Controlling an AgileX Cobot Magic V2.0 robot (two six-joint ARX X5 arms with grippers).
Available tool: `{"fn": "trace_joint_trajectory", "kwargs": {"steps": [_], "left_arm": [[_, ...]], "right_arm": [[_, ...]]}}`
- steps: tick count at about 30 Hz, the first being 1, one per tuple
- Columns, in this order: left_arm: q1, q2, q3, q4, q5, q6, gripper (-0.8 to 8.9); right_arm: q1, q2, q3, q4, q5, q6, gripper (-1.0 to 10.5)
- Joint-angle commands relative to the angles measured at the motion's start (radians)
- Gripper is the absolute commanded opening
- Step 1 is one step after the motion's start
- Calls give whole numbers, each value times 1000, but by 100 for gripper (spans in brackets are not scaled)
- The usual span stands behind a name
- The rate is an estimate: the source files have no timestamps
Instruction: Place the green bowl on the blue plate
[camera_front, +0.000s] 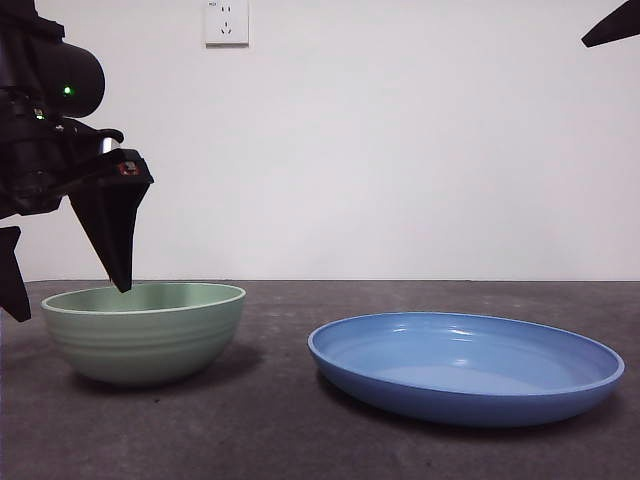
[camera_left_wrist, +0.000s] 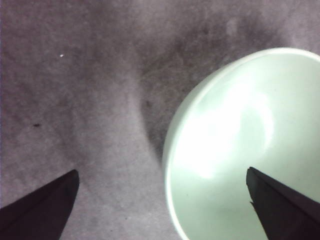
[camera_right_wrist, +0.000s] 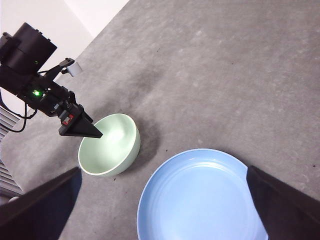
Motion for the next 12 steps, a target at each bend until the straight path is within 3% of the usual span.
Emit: {"fn": "trace_joint_trajectory", "kwargs": {"steps": [1, 5, 12], "left_arm": [[-3, 40, 23, 4, -2, 0, 522], [-3, 65, 23, 4, -2, -7, 510], [-3, 69, 23, 18, -2, -11, 167]], "right_arm": [[4, 8, 21, 6, 0, 10, 589], [4, 8, 21, 6, 3, 10, 589], [4, 8, 21, 6, 4, 10, 589]]}}
